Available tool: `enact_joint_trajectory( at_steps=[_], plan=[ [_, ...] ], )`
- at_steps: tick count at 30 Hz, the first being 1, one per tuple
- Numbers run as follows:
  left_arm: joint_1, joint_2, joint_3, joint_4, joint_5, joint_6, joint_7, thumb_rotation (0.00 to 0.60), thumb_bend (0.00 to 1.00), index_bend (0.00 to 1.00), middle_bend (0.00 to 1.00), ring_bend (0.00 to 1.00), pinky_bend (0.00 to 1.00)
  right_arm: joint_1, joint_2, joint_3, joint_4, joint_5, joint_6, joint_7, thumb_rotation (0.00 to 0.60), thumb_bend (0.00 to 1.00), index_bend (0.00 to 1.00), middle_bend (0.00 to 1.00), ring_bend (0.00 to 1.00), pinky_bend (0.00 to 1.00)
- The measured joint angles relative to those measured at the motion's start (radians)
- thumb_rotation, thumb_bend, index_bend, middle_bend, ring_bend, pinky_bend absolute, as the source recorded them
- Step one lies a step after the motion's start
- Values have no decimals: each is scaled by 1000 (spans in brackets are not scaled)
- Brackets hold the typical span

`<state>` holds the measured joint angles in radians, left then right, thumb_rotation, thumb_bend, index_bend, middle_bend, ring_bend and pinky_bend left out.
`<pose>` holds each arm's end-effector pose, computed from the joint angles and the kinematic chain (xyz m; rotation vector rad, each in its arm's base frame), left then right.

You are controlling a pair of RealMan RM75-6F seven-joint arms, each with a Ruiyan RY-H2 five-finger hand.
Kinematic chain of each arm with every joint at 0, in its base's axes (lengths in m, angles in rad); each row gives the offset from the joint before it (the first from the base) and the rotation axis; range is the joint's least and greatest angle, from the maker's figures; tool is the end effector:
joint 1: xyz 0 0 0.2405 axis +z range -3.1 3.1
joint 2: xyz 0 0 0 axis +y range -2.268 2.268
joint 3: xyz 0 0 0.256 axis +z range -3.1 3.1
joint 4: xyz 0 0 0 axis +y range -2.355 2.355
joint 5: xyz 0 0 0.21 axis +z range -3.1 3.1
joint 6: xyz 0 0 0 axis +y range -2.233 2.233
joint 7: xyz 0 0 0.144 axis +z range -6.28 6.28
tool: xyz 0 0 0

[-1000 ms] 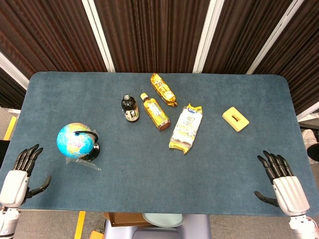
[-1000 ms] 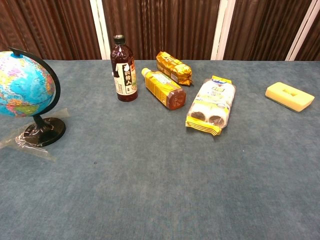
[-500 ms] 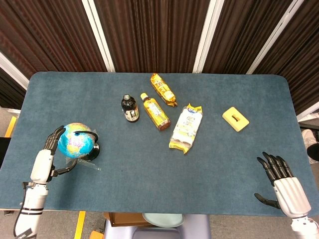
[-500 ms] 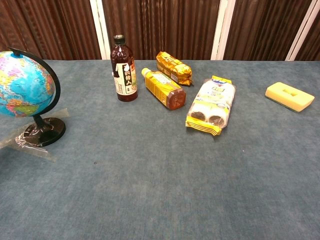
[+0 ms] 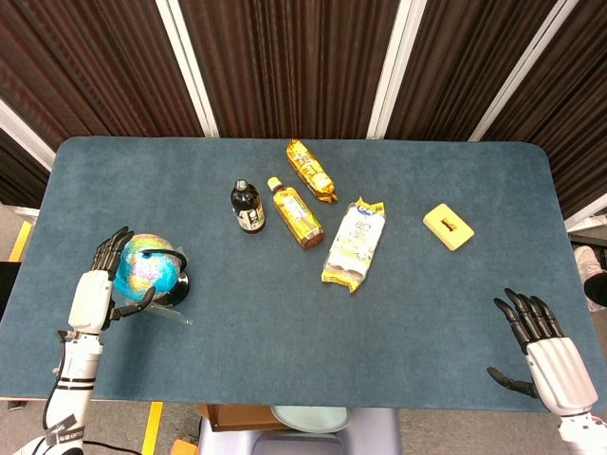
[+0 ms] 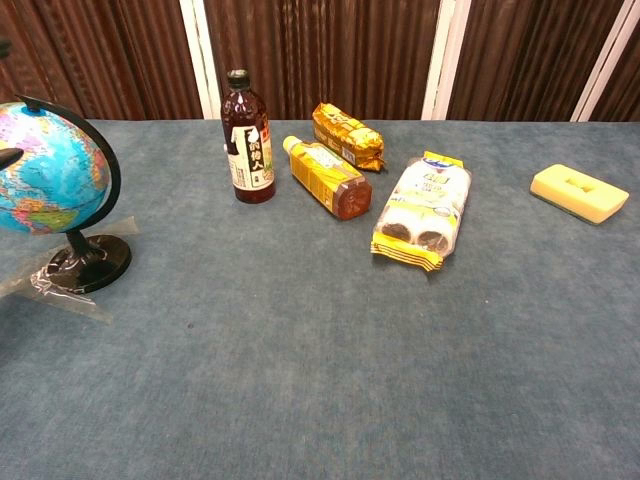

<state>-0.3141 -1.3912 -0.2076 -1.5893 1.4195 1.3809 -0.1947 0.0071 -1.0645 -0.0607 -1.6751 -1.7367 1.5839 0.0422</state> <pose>-0.2326 0.2709 0.0889 -1.2788 -1.1479 -1.4044 -0.2865 -0.1314 0.1566 1.5248 -0.9220 1.0085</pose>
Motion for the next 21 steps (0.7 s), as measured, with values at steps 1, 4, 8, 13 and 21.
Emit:
enact_joint_trajectory(
  at_steps=[1,4,8,13,21],
  plan=[
    [-1,0,-1,0,-2,-2,-1,600,303,0,0,0,0,0,0,0,0,0,0,-1,600,187,0,0,0,0],
    [-4,2,-4,3,-16,-12,-6,600,305,0,0,0,0,0,-1,0,-1,1,-2,-4,600,187,0,0,0,0],
    [-9,5,-14,20,-51,-31,-13,600,308,0,0,0,0,0,-1,2,-2,4,-3,-5,600,187,0,0,0,0],
    [-12,13,-19,31,-71,-45,-25,600,307,0,0,0,0,0,-3,3,-2,5,-5,-10,600,187,0,0,0,0],
    [-9,26,-24,40,-85,-43,-44,600,307,0,0,0,0,0,-1,3,-4,7,-9,-17,600,187,0,0,0,0]
  ],
)
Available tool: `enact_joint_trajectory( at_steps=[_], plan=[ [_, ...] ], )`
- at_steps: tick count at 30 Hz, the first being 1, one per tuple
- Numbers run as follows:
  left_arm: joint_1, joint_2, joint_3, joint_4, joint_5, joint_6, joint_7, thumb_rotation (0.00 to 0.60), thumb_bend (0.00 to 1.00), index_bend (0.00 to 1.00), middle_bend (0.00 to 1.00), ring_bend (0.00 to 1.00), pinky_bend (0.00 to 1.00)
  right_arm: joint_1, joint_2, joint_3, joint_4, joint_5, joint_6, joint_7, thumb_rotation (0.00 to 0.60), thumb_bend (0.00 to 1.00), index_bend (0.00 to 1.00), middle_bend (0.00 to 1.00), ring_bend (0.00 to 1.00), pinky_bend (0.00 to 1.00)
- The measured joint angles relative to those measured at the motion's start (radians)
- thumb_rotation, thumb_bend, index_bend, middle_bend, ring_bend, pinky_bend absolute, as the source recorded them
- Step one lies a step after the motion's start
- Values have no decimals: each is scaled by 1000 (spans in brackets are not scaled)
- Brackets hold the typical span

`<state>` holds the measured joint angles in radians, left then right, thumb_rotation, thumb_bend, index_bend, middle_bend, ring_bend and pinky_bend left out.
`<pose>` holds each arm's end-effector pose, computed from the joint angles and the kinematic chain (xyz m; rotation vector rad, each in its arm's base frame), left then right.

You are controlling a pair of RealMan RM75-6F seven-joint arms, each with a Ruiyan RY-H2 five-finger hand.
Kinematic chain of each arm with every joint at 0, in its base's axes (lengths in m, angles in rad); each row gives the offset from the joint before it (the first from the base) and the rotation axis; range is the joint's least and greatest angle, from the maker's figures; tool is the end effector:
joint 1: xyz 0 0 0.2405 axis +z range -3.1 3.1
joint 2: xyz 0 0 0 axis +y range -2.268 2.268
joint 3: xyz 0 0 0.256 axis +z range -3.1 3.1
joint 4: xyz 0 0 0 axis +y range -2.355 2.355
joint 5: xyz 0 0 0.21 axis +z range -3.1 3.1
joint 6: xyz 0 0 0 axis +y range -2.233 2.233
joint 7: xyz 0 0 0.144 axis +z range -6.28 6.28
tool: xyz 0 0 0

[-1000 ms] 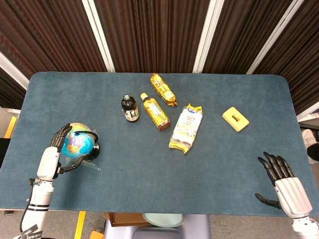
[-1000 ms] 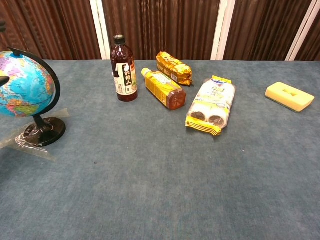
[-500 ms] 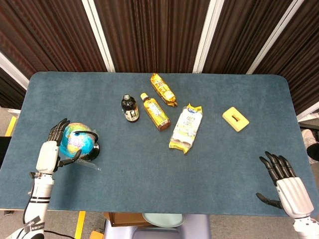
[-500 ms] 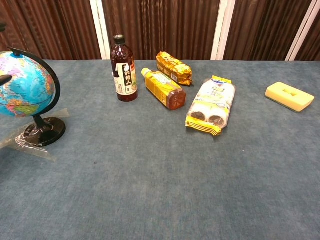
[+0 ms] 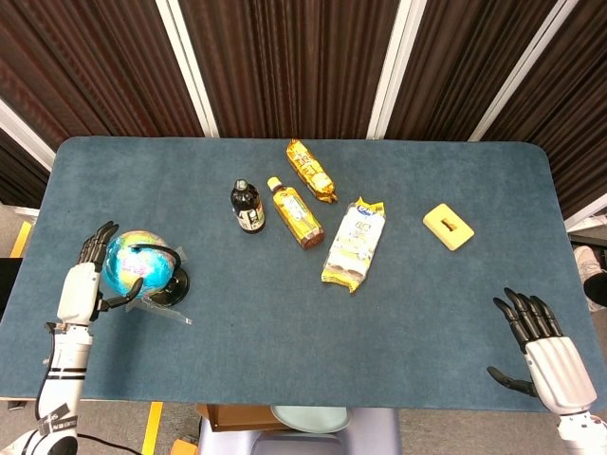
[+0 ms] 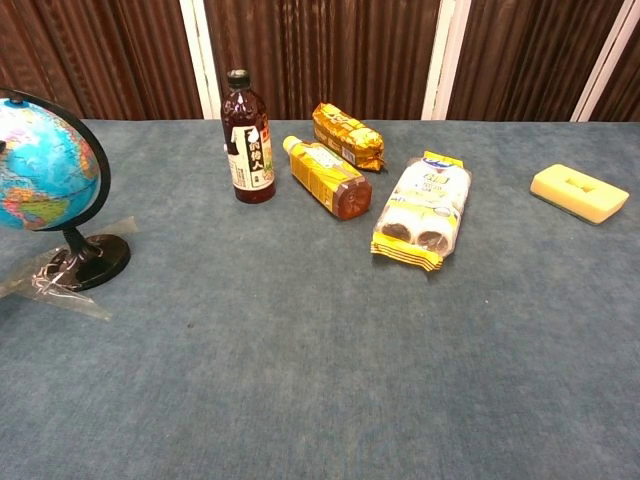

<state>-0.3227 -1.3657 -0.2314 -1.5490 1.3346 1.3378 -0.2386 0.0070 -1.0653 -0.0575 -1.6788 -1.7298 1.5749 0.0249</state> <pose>-0.2529 0.2830 0.0999 -1.2110 -1.1870 -1.3522 -0.2869 -0.1321 0.1557 1.5266 -0.9166 0.9915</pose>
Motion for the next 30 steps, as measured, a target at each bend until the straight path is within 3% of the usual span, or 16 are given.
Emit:
enact_joint_trajectory(
  at_steps=[30],
  plan=[
    [15,46,-6,25,-36,-17,-68,600,303,0,0,0,0,-1,-7,2,-2,2,-5,-21,600,187,0,0,0,0]
  ],
)
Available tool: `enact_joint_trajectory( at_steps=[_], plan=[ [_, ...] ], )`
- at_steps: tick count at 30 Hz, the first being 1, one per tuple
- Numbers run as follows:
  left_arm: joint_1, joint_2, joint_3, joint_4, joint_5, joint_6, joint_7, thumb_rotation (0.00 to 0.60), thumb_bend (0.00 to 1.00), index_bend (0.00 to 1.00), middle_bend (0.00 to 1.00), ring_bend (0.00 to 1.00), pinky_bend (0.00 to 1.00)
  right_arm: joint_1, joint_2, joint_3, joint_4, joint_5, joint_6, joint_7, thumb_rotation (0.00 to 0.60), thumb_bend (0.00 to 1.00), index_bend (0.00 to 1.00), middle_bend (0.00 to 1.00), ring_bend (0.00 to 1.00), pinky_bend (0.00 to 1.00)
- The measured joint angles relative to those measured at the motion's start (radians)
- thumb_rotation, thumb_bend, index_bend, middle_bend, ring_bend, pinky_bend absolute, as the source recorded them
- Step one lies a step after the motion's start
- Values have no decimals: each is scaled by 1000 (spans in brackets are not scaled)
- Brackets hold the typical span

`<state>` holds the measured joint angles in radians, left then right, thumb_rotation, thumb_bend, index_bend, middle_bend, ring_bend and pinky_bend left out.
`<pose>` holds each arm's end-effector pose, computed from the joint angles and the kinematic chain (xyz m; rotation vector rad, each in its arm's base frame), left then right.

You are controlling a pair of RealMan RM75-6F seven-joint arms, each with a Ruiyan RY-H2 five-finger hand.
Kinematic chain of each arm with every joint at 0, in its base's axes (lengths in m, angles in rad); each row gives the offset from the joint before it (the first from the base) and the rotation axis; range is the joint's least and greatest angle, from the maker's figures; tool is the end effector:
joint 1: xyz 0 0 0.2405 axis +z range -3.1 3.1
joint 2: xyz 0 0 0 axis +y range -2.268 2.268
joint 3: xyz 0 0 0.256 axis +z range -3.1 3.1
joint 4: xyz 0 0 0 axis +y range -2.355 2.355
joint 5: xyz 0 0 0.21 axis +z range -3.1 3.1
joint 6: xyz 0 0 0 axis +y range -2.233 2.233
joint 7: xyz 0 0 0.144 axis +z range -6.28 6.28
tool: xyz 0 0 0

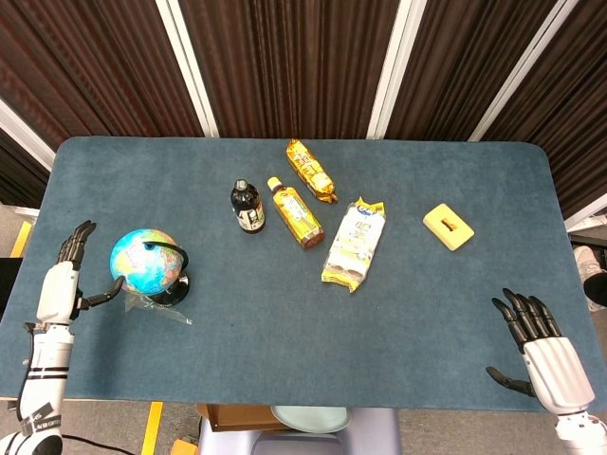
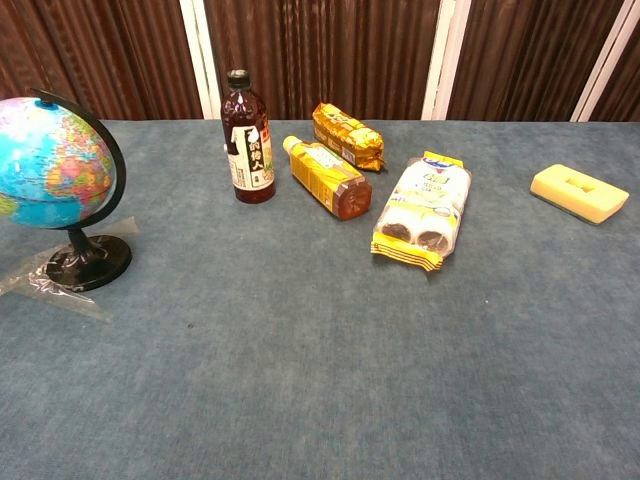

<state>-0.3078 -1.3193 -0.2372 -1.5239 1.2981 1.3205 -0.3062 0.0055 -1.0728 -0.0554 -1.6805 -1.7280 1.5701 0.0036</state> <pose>-0.2733 0.2840 0.1176 -1.1552 -1.2088 -1.3276 -0.2865 -0.1322 0.1531 1.5295 -0.9084 0.9798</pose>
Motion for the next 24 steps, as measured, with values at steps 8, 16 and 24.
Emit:
enact_joint_trajectory(
  at_steps=[8,16,24],
  plan=[
    [-7,-2,-7,21,-19,-21,-11,600,302,0,0,0,0,1,-3,1,0,3,-4,-8,600,187,0,0,0,0],
    [-27,-13,-24,54,-46,-57,-24,600,304,0,0,0,0,1,-8,4,-1,11,-8,-20,600,187,0,0,0,0],
    [-51,-26,-38,92,-71,-98,-38,600,304,0,0,0,0,3,-13,8,-2,22,-16,-34,600,187,0,0,0,0]
  ],
)
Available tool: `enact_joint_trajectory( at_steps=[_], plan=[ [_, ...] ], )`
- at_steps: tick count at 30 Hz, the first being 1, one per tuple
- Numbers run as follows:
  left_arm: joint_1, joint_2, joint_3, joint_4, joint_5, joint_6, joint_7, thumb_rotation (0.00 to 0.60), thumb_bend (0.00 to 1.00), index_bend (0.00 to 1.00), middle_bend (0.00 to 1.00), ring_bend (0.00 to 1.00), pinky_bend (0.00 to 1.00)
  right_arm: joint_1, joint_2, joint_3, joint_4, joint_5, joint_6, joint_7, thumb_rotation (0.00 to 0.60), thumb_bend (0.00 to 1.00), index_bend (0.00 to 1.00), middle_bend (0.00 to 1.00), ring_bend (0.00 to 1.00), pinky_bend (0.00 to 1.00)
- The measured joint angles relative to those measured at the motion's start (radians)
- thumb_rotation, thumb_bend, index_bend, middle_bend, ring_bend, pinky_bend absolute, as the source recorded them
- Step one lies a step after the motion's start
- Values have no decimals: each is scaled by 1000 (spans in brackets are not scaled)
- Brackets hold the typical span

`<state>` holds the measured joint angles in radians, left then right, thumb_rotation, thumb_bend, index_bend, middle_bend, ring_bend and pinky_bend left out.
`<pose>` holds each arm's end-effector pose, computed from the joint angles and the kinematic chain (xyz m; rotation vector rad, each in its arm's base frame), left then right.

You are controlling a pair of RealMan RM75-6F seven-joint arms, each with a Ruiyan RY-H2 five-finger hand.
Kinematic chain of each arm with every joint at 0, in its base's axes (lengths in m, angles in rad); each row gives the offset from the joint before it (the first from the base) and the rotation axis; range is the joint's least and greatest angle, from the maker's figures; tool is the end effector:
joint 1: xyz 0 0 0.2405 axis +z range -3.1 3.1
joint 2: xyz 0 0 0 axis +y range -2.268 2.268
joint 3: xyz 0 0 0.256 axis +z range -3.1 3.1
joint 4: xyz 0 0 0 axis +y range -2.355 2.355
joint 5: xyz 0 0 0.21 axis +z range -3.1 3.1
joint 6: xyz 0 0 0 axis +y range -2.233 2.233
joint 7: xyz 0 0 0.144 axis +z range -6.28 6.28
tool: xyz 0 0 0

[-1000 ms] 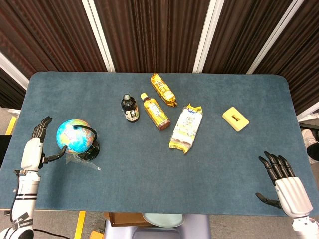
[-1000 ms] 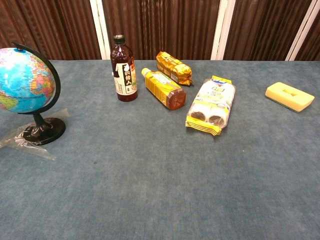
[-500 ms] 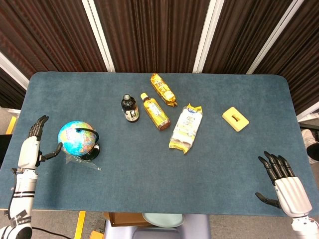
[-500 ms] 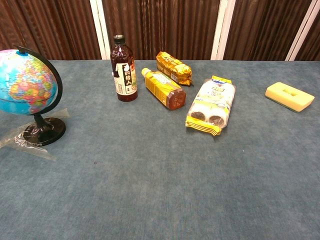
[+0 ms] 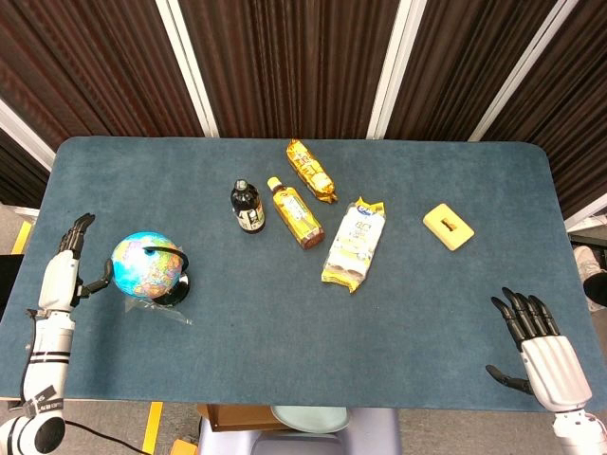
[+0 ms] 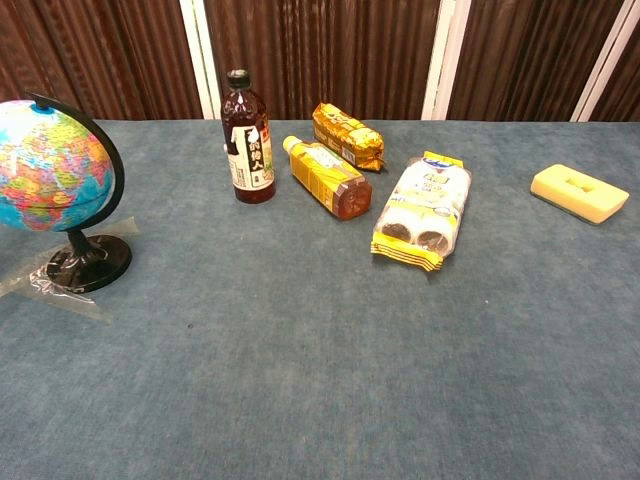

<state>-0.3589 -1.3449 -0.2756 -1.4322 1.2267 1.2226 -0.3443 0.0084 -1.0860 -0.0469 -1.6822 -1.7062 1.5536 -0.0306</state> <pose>-0.2838 0.3102 0.1150 -1.1235 -1.2565 -1.2942 -0.2878 -0.1351 0.1492 1.5248 -0.9008 0.9512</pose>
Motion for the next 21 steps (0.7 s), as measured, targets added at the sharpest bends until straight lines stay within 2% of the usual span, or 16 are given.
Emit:
enact_joint_trajectory(
  at_steps=[14,21],
  plan=[
    [-44,-30,-37,119,-49,-71,-52,600,314,0,0,0,0,2,-12,7,-6,23,-17,-39,600,187,0,0,0,0],
    [-58,-48,-53,197,-39,-57,-82,600,319,0,0,0,0,-1,-11,4,-9,29,-21,-52,600,187,0,0,0,0]
  ],
)
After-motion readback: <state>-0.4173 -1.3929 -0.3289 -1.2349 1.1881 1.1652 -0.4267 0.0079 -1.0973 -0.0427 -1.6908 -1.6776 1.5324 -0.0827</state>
